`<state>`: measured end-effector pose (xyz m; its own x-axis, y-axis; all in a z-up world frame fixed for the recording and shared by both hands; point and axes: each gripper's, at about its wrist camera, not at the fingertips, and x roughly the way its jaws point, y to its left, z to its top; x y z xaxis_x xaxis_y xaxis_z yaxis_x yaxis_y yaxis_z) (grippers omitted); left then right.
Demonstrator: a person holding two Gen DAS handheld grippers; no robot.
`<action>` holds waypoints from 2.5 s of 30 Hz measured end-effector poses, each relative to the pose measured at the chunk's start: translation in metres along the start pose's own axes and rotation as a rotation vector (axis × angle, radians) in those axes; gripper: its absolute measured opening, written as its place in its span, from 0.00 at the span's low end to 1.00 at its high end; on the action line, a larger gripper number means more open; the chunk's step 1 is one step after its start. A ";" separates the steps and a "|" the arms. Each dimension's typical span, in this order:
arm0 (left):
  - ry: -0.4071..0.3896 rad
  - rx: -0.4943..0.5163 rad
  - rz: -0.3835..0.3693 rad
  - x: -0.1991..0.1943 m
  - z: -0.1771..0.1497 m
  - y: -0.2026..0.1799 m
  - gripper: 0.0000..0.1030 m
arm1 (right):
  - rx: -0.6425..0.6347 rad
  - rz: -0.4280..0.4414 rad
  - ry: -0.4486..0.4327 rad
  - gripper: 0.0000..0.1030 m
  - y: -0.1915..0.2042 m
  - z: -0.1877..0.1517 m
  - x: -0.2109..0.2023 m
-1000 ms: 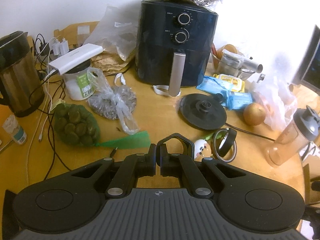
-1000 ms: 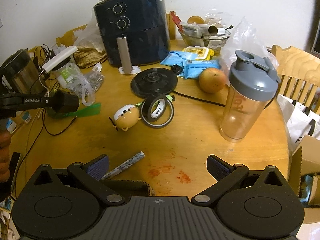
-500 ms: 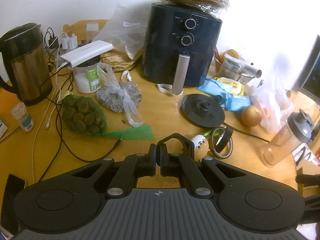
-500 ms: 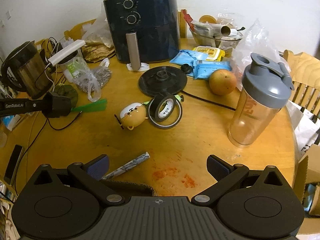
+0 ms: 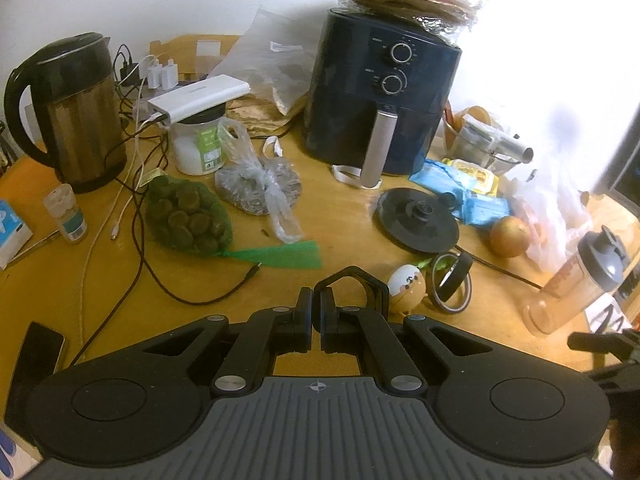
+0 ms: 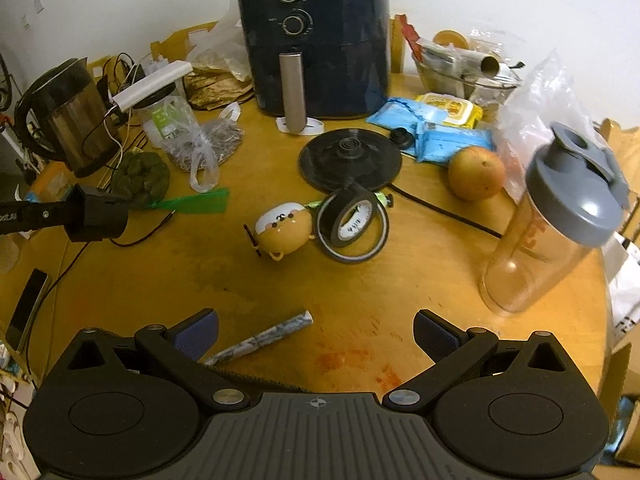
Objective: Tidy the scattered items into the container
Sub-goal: 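Grasp the black tape roll with the right gripper while the left gripper holds the connector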
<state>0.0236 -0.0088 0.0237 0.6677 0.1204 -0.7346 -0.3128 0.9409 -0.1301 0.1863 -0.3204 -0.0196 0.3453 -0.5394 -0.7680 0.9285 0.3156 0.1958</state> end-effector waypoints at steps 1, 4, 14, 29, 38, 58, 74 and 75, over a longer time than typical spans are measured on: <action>0.000 -0.003 0.002 -0.001 0.000 0.001 0.04 | -0.011 0.006 -0.002 1.00 0.000 0.002 0.002; -0.001 -0.011 0.008 -0.003 0.000 0.003 0.04 | -0.040 0.015 -0.011 1.00 0.002 0.009 0.010; 0.003 -0.035 0.023 -0.008 -0.002 0.007 0.04 | -0.097 0.008 -0.028 1.00 -0.001 0.029 0.039; 0.026 -0.068 0.057 -0.009 -0.005 0.017 0.04 | -0.013 -0.048 -0.006 1.00 0.002 0.050 0.091; 0.036 -0.084 0.083 -0.011 -0.006 0.024 0.04 | 0.058 -0.108 -0.013 1.00 0.004 0.062 0.112; 0.057 -0.113 0.096 -0.009 -0.011 0.030 0.04 | 0.177 -0.261 -0.023 0.92 0.015 0.086 0.157; 0.061 -0.121 0.103 -0.008 -0.011 0.031 0.04 | 0.317 -0.221 0.122 0.58 0.003 0.085 0.184; 0.061 -0.121 0.102 -0.008 -0.011 0.030 0.04 | 0.316 -0.215 0.123 0.52 0.003 0.085 0.184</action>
<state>0.0009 0.0153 0.0182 0.5871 0.1909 -0.7867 -0.4585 0.8793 -0.1288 0.2640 -0.4850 -0.1085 0.1374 -0.4631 -0.8756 0.9807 -0.0605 0.1860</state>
